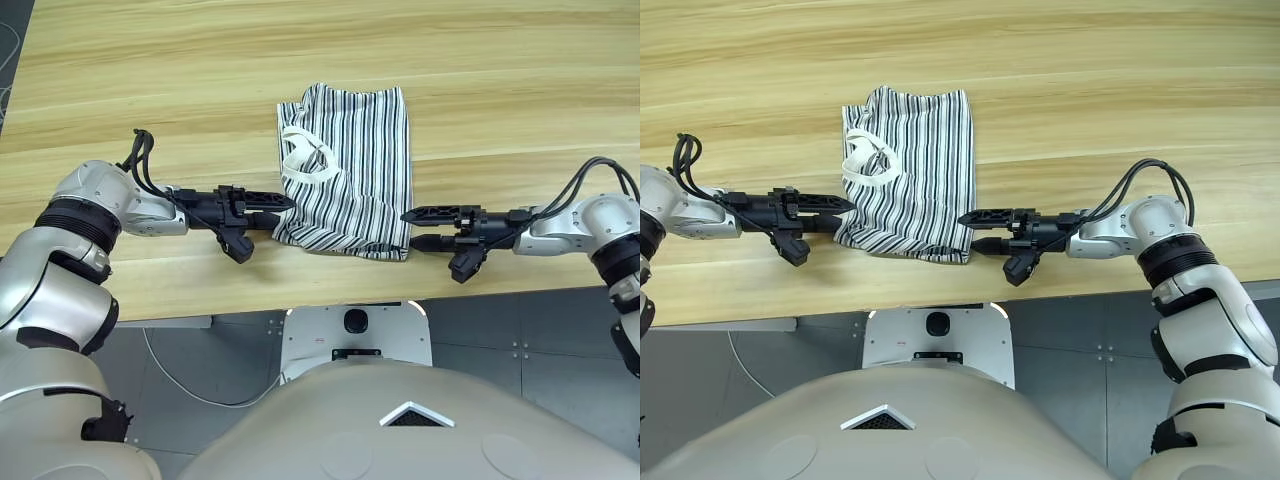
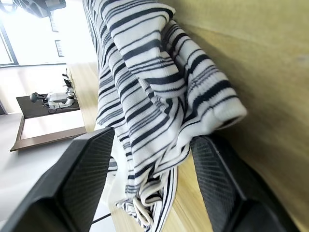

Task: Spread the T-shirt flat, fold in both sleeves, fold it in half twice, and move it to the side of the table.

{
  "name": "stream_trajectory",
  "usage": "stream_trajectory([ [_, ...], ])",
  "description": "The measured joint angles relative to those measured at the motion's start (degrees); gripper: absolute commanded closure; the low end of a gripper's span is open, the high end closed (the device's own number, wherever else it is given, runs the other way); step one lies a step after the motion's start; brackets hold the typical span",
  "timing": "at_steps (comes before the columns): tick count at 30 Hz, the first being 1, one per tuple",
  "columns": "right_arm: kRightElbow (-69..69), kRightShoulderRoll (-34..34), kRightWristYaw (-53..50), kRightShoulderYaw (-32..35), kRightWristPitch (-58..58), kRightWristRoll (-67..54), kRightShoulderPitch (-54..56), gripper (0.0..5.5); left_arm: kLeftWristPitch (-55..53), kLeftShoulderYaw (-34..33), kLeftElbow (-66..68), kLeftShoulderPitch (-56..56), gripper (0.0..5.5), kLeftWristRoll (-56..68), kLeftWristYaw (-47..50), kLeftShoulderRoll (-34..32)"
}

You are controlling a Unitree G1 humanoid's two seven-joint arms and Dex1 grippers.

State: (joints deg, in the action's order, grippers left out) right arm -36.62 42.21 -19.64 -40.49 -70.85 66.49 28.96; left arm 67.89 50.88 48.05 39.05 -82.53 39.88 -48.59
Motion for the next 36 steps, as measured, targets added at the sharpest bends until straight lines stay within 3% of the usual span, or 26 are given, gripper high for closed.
stream_trajectory([
  [8, -1.11, -2.07, -0.2, -2.55, 0.49, -0.68, 1.51, 1.68, -1.08, 3.89, 0.61, 1.32, 2.62, 0.44, 2.7, 0.97],
  [11, -1.92, -2.6, -0.55, -3.5, 0.82, -1.08, 1.64, 2.33, -1.69, 5.45, 0.75, 1.76, 3.0, 0.48, 3.65, 0.98],
  [18, -4.46, -3.19, -0.41, -6.75, 0.96, -1.39, 2.47, 4.12, -2.03, 8.17, 2.28, 1.75, 4.5, 1.38, 3.5, 2.4],
  [25, -7.79, -3.8, 3.13, -7.83, -2.42, -5.89, 4.22, 5.09, 0.82, 8.9, 3.4, 3.26, 5.38, 5.56, -1.39, 2.99],
  [27, -10.7, -4.17, 6.96, -7.83, -4.75, -10.92, 4.11, 5.32, 3.88, 8.16, 3.71, 2.99, 5.4, 8.94, -4.83, 3.02],
  [30, -18.25, -5.19, 19.64, -9.84, -9.33, -29.2, 3.0, 5.4, 11.51, 6.55, 6.23, 1.74, 5.4, 18.77, -13.72, 3.59],
  [33, -14.2, -4.67, 33.84, -13.19, -4.7, -47.78, 0.35, 5.4, 18.0, 7.2, 11.38, 1.79, 5.4, 26.76, -18.59, 4.97],
  [36, -4.87, -2.83, 48.93, -14.32, 4.78, -66.02, -2.58, 5.4, 21.08, 13.54, 13.05, 1.87, 5.4, 37.16, -21.01, 5.2],
])
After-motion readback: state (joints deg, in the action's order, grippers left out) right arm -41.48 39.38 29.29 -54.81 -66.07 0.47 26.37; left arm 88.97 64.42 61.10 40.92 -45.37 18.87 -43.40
